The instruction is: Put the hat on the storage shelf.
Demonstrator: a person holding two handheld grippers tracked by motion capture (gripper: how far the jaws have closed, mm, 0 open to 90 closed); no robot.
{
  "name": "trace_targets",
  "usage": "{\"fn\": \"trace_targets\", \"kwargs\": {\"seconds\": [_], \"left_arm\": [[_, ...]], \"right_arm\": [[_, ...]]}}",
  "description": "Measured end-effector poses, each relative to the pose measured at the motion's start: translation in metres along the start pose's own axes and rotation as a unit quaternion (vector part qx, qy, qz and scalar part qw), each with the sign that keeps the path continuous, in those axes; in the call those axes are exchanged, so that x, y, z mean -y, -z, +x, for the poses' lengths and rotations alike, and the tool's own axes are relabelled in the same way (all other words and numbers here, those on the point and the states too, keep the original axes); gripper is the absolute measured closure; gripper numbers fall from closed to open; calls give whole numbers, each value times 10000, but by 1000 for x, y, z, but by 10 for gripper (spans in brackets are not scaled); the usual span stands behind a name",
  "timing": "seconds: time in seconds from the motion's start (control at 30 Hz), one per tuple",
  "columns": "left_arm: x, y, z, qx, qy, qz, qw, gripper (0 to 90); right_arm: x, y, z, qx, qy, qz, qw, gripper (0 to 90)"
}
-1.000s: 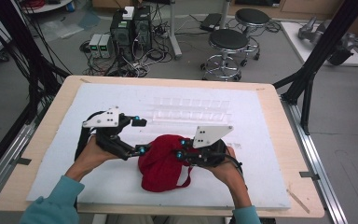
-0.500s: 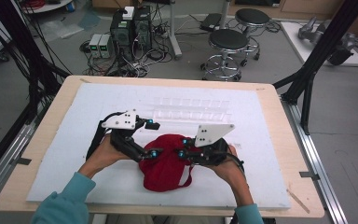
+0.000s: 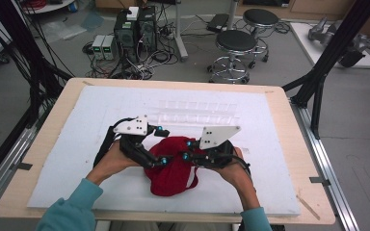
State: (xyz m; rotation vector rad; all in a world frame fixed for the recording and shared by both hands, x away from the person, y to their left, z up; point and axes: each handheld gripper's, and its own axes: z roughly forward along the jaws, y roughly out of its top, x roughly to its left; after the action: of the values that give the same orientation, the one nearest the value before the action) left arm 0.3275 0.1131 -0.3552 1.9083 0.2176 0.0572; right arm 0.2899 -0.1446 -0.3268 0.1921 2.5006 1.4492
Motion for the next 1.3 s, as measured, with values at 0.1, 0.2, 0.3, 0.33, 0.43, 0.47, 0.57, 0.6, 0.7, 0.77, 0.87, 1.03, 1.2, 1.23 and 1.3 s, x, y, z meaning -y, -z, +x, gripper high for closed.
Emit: {"fn": "trace_targets", "kwargs": {"seconds": [0.1, 0.2, 0.3, 0.33, 0.43, 0.47, 0.57, 0.6, 0.7, 0.77, 0.87, 1.03, 1.2, 1.23, 1.3], "left_arm": [[1, -4, -2, 44, -104, 170, 9998, 207], [1, -4, -3, -6, -100, 204, 9997, 256], [1, -4, -3, -19, -92, 218, 9997, 303], [0, -3, -4, -35, -97, 246, 9996, 330], [0, -3, -4, -51, -84, 287, 9995, 413], [0, -2, -4, -59, -86, 316, 9994, 413], [0, -1, -5, -61, -52, 356, 9993, 516], [0, -1, -6, -64, -27, 367, 9993, 516], [-1, 0, -6, -46, 36, 404, 9992, 651], [-1, 1, -7, -74, 39, 410, 9991, 709], [-2, 1, -9, -153, 53, 420, 9990, 751], [-3, 2, -10, -353, 57, 406, 9985, 819], [1, 4, -10, -497, 221, 205, 9983, 831], [0, 4, -10, -545, 223, 206, 9981, 831], [-1, 4, -11, -634, 246, 234, 9974, 831]], "right_arm": [[-3, -1, 0, 19, 31, 5, 10000, 814], [-4, -2, 0, 35, 61, 20, 10000, 814], [-5, -1, -1, 66, 66, 54, 9999, 814], [-5, -2, -1, 74, 63, 61, 9999, 814], [-5, -2, -1, 112, 43, 66, 9999, 814], [-5, -2, -1, 112, 43, 66, 9999, 814], [-5, -3, -1, 156, 24, 98, 9998, 813], [-5, -3, -1, 156, 24, 98, 9998, 813], [-5, -4, -1, 226, -5, 132, 9997, 800], [-5, -5, -1, 273, 30, 121, 9995, 781], [-5, -5, -1, 311, -24, 130, 9994, 741], [-6, -4, -1, 634, -108, -60, 9979, 428], [-6, 3, -1, 920, -304, -390, 9945, 259], [-6, 5, -1, 924, -354, -421, 9942, 237], [-6, 7, 0, 1005, -408, -478, 9930, 203]]}}
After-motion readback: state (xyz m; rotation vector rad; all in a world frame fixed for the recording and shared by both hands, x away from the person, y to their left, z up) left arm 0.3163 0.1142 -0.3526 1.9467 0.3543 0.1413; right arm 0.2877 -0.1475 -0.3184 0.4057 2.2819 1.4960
